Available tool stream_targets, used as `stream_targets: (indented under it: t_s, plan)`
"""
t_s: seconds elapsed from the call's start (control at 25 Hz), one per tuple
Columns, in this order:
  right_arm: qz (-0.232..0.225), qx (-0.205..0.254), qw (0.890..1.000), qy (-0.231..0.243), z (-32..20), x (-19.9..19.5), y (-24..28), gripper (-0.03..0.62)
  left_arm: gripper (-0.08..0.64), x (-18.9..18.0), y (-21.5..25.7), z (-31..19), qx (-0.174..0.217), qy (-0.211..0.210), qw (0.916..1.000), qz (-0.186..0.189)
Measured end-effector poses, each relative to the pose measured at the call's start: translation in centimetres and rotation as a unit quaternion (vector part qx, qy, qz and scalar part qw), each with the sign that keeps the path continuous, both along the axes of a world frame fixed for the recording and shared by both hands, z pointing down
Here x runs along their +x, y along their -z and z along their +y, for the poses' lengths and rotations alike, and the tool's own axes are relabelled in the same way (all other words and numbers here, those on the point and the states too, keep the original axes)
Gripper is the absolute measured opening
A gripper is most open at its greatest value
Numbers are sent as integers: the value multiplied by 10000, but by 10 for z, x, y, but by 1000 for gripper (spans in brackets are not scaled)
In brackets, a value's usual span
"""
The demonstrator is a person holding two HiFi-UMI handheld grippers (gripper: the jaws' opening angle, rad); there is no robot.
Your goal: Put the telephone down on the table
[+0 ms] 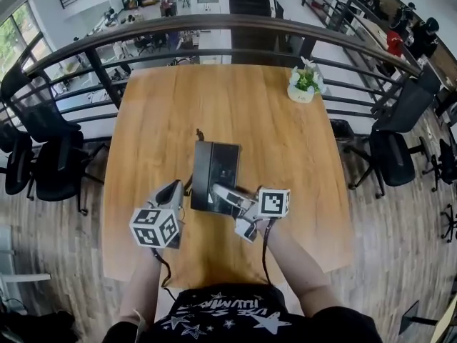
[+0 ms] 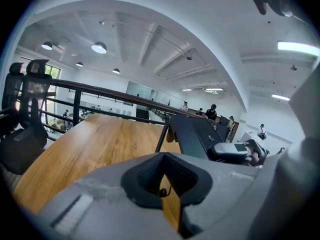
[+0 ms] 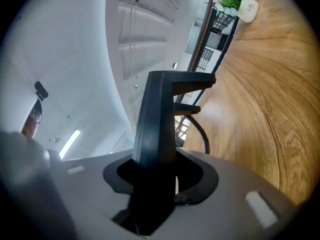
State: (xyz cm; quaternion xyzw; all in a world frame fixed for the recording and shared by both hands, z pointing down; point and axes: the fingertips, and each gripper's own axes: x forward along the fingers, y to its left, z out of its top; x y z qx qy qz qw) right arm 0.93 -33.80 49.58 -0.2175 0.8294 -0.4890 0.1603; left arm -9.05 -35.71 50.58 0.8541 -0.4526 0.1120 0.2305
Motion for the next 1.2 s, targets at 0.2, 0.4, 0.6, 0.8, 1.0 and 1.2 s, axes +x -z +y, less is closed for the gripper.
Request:
stream_targets:
  t_s: [0.2, 0.4, 0.6, 0.8, 1.0, 1.2]
  plan:
    - [-26, -212, 9998, 65, -32, 8, -19, 163, 2, 5, -1, -27, -42, 149, 9999, -18]
    - [2, -381, 9992, 110, -59, 13, -42, 163, 2, 6, -16, -51, -169, 247, 9995, -97]
    - [-51, -595, 9981, 169, -70, 22, -63, 163, 2, 14, -31, -60, -340, 290, 9989, -168]
    - [-148, -663, 9974, 238, -73, 28, -75, 163, 2, 23, -42, -62, -459, 245, 9983, -245]
    - [-229, -680, 9969, 330, -65, 28, -81, 163, 2, 31, -50, -57, -559, 218, 9979, -240]
    - [-103, -853, 9957, 355, -60, 28, -97, 162, 2, 30, -59, -52, -668, 221, 9972, -238]
